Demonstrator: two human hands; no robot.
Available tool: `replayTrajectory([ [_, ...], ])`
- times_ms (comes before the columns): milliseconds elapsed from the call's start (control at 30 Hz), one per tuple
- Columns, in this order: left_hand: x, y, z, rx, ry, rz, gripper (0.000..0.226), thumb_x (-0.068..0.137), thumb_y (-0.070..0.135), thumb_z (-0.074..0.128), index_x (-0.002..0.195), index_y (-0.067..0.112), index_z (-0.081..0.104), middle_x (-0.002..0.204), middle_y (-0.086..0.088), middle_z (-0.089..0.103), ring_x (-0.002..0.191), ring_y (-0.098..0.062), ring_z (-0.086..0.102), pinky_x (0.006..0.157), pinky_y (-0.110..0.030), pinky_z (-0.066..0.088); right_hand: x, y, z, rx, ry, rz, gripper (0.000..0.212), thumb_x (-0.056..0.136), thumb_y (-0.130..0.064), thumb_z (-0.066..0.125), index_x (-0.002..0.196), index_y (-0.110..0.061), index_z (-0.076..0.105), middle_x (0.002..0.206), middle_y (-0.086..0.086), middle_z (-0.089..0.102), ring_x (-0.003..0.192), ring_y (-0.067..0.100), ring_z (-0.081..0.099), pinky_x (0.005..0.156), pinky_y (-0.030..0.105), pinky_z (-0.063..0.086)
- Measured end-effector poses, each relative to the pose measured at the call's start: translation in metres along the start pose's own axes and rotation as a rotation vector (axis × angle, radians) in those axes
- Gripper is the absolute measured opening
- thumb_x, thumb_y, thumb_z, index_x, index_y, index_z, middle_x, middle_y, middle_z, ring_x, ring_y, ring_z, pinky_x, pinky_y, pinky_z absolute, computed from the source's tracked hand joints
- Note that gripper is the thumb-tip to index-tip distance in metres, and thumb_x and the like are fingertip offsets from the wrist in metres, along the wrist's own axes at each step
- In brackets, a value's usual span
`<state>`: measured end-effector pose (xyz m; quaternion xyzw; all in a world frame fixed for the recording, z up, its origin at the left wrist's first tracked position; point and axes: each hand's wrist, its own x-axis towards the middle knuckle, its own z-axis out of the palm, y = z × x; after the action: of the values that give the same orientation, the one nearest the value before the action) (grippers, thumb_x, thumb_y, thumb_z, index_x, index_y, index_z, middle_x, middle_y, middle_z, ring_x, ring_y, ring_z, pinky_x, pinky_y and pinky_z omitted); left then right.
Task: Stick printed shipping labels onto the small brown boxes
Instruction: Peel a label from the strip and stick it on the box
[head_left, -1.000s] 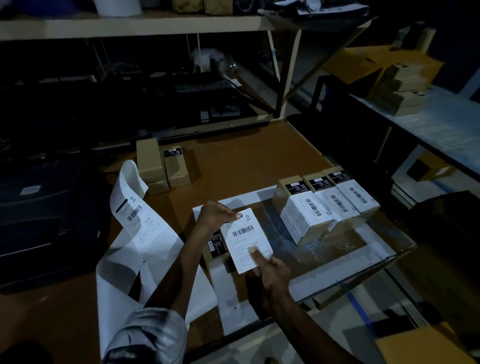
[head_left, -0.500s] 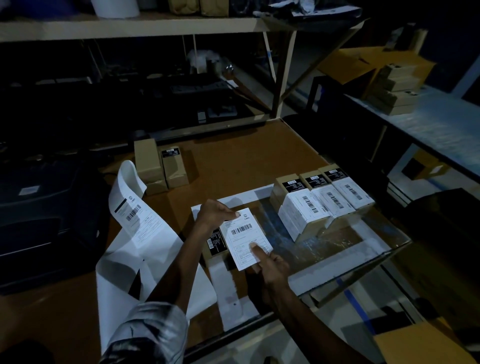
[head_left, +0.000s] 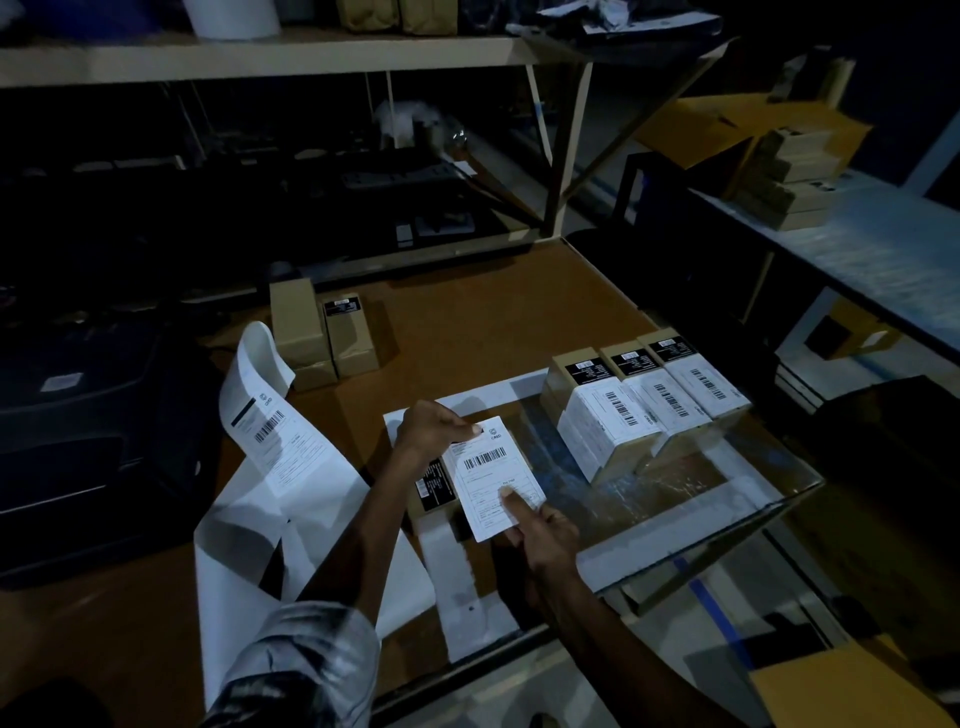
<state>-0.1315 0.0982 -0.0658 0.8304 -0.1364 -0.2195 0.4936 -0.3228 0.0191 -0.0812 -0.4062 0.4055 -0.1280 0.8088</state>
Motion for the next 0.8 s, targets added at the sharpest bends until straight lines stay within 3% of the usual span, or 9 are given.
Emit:
replayTrajectory([
  [200,-0.009,0.000,0.007,0.025,0.058,0.055,0.015,0.077,0.020,0.085,0.085,0.008,0.081,0.082,-0.005,0.077,0.079,-0.017,0.070,0.074,-0.032,0.051,0.002,-0.002,-0.001,-0.068,0.016,-0.028,0.013,0.083,-0.003,0.078,0.093,0.003,0.073,0.091,0.015,0.077,0.081,0.024,0.077,0.062,0.028,0.061],
  [333,-0.015,0.001,0.012,0.212,0.111,0.130,0.021,0.084,0.030,0.079,0.088,0.009,0.081,0.085,-0.006,0.076,0.070,-0.011,0.063,0.062,-0.029,0.043,0.007,-0.002,0.000,-0.101,0.028,-0.019,0.010,0.082,-0.003,0.079,0.090,0.002,0.073,0.093,0.016,0.077,0.081,0.025,0.077,0.070,0.036,0.062],
  [400,-0.020,0.002,0.014,0.291,0.138,0.141,0.027,0.088,0.038,0.074,0.095,0.012,0.079,0.095,-0.005,0.076,0.081,-0.014,0.067,0.067,-0.034,0.052,0.009,-0.004,0.000,-0.103,0.017,-0.001,0.012,0.083,-0.002,0.078,0.092,0.003,0.071,0.095,0.017,0.077,0.081,0.025,0.077,0.072,0.039,0.063],
  [533,-0.031,-0.006,0.012,0.380,0.149,0.125,0.072,0.086,0.057,0.067,0.145,0.021,0.046,0.132,-0.005,0.065,0.121,-0.026,0.060,0.096,-0.049,0.052,0.008,-0.010,0.000,-0.175,0.026,0.037,0.022,0.081,-0.009,0.081,0.094,0.004,0.069,0.093,0.017,0.077,0.079,0.024,0.076,0.062,0.035,0.063],
  [600,-0.038,-0.013,0.008,0.457,0.194,0.122,0.081,0.083,0.064,0.067,0.149,0.027,0.037,0.138,-0.004,0.060,0.128,-0.027,0.055,0.103,-0.052,0.045,0.006,-0.012,-0.001,-0.203,0.015,0.043,0.023,0.081,-0.012,0.082,0.094,0.002,0.069,0.091,0.015,0.077,0.078,0.025,0.076,0.060,0.035,0.062],
  [700,-0.053,-0.022,0.006,0.477,0.290,0.101,0.083,0.080,0.063,0.069,0.148,0.030,0.034,0.143,-0.001,0.056,0.135,-0.029,0.047,0.110,-0.053,0.035,0.004,-0.012,-0.004,-0.238,-0.019,0.041,0.022,0.082,-0.017,0.083,0.092,-0.001,0.071,0.089,0.014,0.078,0.077,0.026,0.077,0.068,0.041,0.063],
  [800,-0.067,-0.032,0.011,0.354,0.367,0.078,0.078,0.083,0.058,0.070,0.145,0.027,0.036,0.141,-0.006,0.056,0.133,-0.031,0.046,0.106,-0.055,0.040,0.001,-0.014,-0.006,-0.320,-0.035,0.032,0.024,0.084,-0.023,0.081,0.092,-0.002,0.072,0.084,0.016,0.077,0.072,0.029,0.074,0.062,0.037,0.062],
])
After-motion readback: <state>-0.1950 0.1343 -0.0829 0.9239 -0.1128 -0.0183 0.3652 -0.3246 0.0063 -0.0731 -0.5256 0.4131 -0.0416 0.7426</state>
